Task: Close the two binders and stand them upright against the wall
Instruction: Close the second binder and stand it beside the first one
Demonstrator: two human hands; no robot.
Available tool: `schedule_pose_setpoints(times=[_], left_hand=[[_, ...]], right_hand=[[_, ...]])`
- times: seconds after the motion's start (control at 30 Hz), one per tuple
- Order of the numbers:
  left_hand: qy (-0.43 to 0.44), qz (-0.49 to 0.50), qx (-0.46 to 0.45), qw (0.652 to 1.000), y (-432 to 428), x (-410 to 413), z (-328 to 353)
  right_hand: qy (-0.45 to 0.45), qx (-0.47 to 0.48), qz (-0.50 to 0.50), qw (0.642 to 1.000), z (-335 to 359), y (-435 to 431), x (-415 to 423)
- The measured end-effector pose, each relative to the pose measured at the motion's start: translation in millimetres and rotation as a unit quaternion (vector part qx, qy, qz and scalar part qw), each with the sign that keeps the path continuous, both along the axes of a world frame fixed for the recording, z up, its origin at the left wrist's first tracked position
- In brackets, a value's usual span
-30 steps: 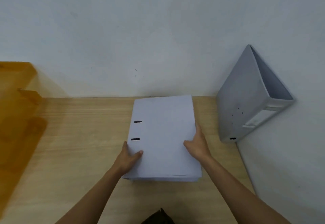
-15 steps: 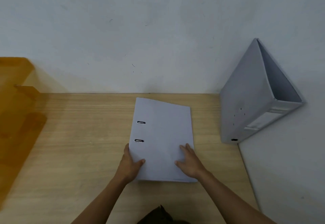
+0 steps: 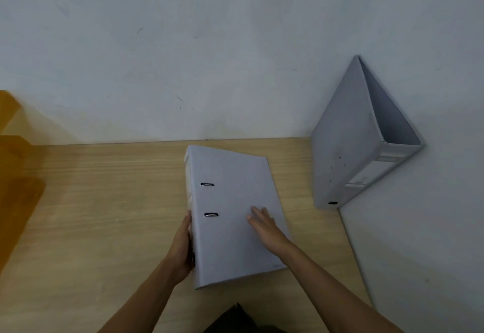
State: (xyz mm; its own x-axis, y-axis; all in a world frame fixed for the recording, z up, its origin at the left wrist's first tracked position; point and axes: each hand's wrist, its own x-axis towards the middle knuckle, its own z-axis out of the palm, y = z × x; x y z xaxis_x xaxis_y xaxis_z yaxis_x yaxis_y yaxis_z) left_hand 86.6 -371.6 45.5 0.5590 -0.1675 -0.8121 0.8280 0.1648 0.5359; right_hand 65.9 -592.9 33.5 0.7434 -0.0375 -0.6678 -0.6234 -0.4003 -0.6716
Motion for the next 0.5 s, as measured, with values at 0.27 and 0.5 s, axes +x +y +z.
schedule_pose_setpoints(times=[0.27, 0.5], left_hand=[[-0.028, -0.059, -0.197, 0.978, -36.5, -0.6, 42.8], [-0.128, -0.142, -0.142, 0.971, -66.2, -5.5, 67.7]], right_hand=[[-0.077, 0.004, -0.033, 0.997, 35.9, 11.2, 2.5], [-0.163, 0.064, -0.083, 0.981, 65.1, 5.8, -2.6]])
